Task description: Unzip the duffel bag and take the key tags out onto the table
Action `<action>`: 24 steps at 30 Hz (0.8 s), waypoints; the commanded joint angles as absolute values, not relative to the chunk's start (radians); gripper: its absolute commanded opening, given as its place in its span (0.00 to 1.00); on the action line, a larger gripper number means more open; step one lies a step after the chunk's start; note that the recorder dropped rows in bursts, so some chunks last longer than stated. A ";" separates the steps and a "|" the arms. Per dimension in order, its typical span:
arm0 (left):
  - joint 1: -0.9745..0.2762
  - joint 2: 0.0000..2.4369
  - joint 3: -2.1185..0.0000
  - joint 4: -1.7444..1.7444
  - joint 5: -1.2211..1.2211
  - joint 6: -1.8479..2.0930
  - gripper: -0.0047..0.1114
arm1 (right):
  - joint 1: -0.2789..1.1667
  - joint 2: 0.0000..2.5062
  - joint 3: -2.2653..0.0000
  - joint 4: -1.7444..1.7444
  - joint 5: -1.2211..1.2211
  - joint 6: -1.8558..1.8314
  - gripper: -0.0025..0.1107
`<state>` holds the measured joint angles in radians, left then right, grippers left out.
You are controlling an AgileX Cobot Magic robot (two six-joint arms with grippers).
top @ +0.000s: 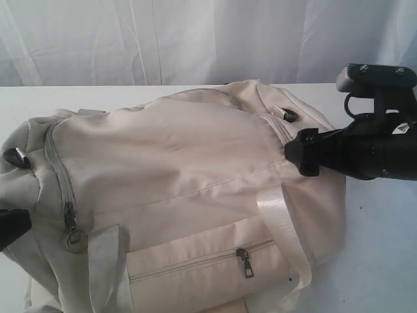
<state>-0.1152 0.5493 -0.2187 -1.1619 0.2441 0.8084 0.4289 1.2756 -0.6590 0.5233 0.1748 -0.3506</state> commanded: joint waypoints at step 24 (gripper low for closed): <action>-0.122 0.549 -0.198 -1.229 0.018 0.808 0.04 | 0.430 1.278 -0.667 0.534 0.424 -0.354 0.02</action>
